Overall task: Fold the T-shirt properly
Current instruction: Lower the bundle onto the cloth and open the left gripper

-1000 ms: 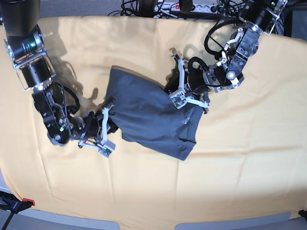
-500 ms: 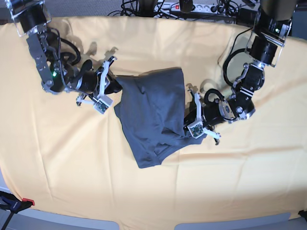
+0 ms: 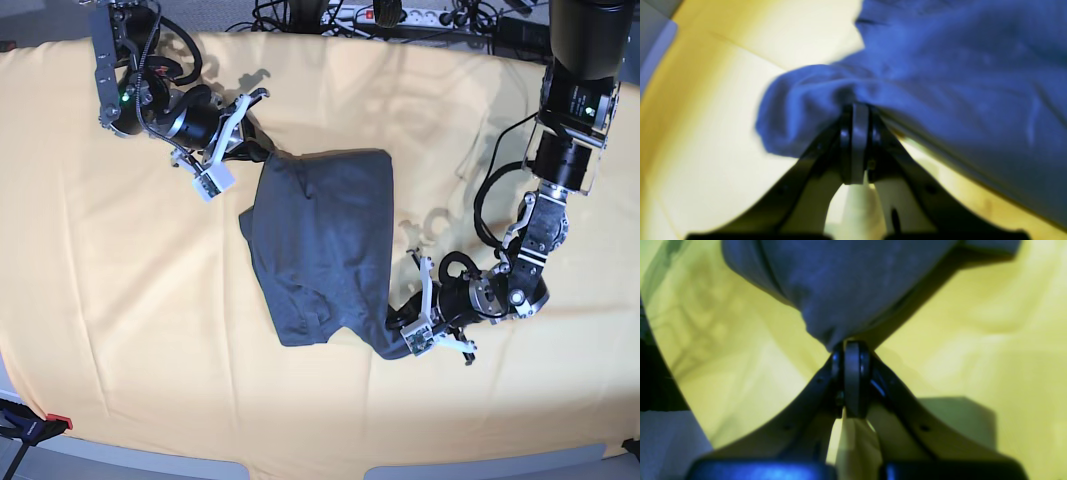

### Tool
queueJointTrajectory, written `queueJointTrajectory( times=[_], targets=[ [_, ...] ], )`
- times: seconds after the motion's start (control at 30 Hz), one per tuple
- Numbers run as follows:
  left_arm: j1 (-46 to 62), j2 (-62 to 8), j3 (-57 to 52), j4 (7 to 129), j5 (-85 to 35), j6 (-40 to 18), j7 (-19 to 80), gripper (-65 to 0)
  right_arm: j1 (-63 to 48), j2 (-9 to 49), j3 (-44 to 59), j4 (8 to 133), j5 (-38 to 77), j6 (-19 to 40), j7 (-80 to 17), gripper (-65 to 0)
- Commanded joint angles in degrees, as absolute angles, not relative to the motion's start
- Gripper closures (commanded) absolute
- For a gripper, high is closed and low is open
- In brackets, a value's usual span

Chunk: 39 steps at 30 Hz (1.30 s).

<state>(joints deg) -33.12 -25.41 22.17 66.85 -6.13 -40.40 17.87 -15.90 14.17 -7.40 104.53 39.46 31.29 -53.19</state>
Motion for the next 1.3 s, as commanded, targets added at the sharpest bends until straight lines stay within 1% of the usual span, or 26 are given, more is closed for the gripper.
queueJointTrajectory(
  times=[0.0, 0.1, 0.23, 0.3, 0.4, 0.43, 0.5, 0.57, 0.6, 0.63, 0.67, 0.73, 0.87, 1.0, 1.07, 1.27],
  targets=[
    [-35.8, -26.2, 21.7, 67.8, -6.7, -39.9, 17.7, 0.0, -15.7, 14.2, -7.4, 105.5, 39.0, 31.5, -54.4, 0.0],
    [-36.7, -27.4, 21.7, 67.9, -7.5, -39.9, 21.3, 0.0, -15.6, 14.2, -7.4, 108.4, 38.3, 31.5, -54.2, 0.0],
    [-36.5, -29.4, 21.7, 67.9, -11.5, -39.4, 28.8, 0.0, -15.6, 14.4, -6.2, 112.2, 30.8, 30.6, -55.4, 0.0],
    [-36.5, -30.2, 21.7, 67.9, -11.5, -37.3, 32.2, 0.0, -15.6, 14.7, -5.1, 114.0, 27.2, 28.4, -55.4, 0.0],
    [-36.6, -31.5, 21.7, 67.9, -12.8, -32.1, 34.3, 0.0, -15.6, 16.2, -2.9, 116.2, 26.4, 26.7, -55.1, 0.0],
    [-36.6, -31.9, 21.6, 67.9, -15.2, -31.3, 34.4, 0.0, -15.6, 16.6, -2.0, 116.6, 27.5, 26.7, -54.6, 0.0],
    [-36.5, -33.0, 21.6, 68.0, -22.9, -31.5, 34.4, 0.0, -15.6, 17.3, -0.6, 116.6, 31.4, 27.8, -51.9, 0.0],
    [-36.5, -33.8, 21.6, 68.0, -32.0, -33.6, 35.3, 0.0, -15.6, 17.3, 0.5, 116.6, 34.2, 30.6, -49.4, 0.0],
    [-36.5, -33.8, 21.2, 68.0, -36.3, -35.9, 36.7, 0.0, -15.4, 17.3, 0.6, 116.6, 34.9, 32.2, -47.7, 0.0],
    [-36.5, -33.5, 20.8, 68.0, -40.3, -39.0, 38.7, 0.0, -15.4, 17.3, 0.6, 116.6, 35.4, 34.0, -45.8, 0.0],
    [-36.5, -33.2, 20.3, 68.0, -45.0, -40.0, 41.0, 0.0, -15.4, 17.3, 0.6, 116.6, 36.2, 36.0, -44.0, 0.0],
    [-35.9, -32.5, 19.6, 68.2, -55.9, -40.0, 45.8, 0.0, -15.3, 17.0, 0.6, 116.6, 37.4, 39.2, -40.9, 0.0],
    [-35.0, -29.0, 18.5, 68.3, -72.5, -40.0, 60.5, 0.0, -14.4, 16.8, -0.9, 116.0, 39.2, 40.0, -40.1, 0.0],
    [-32.8, -24.7, 18.5, 68.5, -84.6, -40.0, 70.7, 0.0, -13.3, 16.8, -4.8, 114.0, 38.6, 40.0, -40.1, 0.0],
    [-31.4, -22.8, 18.6, 68.9, -85.0, -40.0, 75.2, 0.0, -12.8, 16.8, -6.5, 113.3, 36.3, 40.0, -40.1, 0.0],
    [-25.0, -18.8, 18.6, 74.1, -85.0, -40.0, 80.0, 0.0, -12.4, 16.8, -7.3, 113.1, 33.7, 40.0, -40.1, 0.0]
  ],
)
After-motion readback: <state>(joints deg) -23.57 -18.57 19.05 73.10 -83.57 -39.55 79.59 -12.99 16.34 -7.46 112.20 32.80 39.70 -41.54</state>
